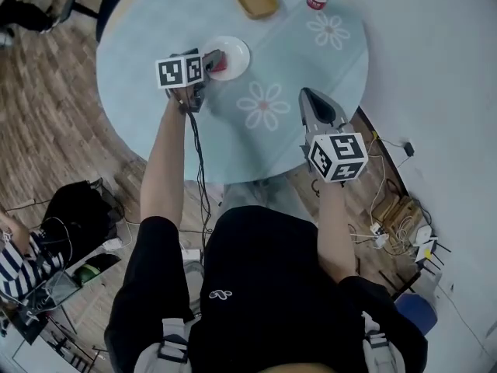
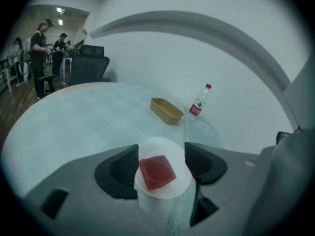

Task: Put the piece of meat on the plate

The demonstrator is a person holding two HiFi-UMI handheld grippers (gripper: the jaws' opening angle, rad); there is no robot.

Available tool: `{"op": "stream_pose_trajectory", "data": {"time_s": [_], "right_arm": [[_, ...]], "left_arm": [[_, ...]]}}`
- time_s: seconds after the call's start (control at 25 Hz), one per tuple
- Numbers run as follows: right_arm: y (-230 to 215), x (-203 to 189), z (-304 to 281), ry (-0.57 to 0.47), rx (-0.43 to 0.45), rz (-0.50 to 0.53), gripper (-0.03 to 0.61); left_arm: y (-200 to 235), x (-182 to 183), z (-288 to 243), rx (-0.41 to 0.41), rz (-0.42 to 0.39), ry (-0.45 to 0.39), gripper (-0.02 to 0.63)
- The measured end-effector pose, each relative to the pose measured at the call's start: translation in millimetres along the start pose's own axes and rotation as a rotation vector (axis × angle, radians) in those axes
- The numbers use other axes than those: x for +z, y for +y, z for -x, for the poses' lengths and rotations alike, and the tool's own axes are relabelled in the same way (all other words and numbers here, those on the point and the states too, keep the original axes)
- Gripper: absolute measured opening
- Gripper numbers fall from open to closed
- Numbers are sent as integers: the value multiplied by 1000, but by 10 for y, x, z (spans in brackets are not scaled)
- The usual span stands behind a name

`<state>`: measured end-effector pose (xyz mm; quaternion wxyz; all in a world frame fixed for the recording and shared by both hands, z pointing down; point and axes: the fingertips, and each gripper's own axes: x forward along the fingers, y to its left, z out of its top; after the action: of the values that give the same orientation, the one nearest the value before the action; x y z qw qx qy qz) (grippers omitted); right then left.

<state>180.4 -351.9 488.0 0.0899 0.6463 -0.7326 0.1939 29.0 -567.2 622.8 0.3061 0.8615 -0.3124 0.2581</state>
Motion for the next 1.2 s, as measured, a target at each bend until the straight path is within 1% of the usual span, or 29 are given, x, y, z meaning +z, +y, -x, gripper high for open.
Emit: {"op": "stream_pose_trajectory", "data": {"time_s": [0.08,0.16,0.2,0.24,0.28,0.32,0.4,0.48,0.52,0.64,0.72,0.8,0.88,0.96,1.04,1.2], "right_arm": [[95,33,-102,0,40,9,11],[214,112,-217,-12,90,18,11],[291,177,-280,-23,124,26,11],[381,257,-346,-38,163,37,11],[480,344,-409,-56,205,49,11],[577,431,-463,-74,246,59,11],[754,591,-538,-112,309,75,11],[930,772,-588,-160,345,89,11],[1020,882,-597,-193,357,98,11],[1290,1188,-472,-287,416,139,11],[1403,1336,-267,-324,464,167,11],[1368,1495,-87,-351,478,180,11],[1258,1593,-23,-355,476,197,11],[1153,1562,-35,-344,469,223,11],[1060,1520,-51,-340,468,221,11],[1033,1566,-78,-350,480,210,11]], "left_arm": [[-100,263,272,-49,31,-128,281],[-249,540,663,-106,70,-287,211],[-312,660,904,-116,91,-375,163],[-360,749,1162,-103,108,-456,93],[-401,792,1413,-69,119,-520,12],[-454,784,1632,-22,127,-559,-2],[-646,678,1955,61,127,-581,0],[-845,630,2220,127,93,-605,2],[-902,650,2351,171,61,-619,2],[-1078,767,2756,342,-76,-669,2],[-1310,780,2983,409,-132,-731,2],[-1545,772,3056,435,-161,-767,2],[-1683,772,2991,448,-178,-762,2],[-1729,743,2868,452,-187,-744,2],[-1758,731,2763,452,-204,-727,2],[-1779,790,2764,450,-216,-736,2]]}}
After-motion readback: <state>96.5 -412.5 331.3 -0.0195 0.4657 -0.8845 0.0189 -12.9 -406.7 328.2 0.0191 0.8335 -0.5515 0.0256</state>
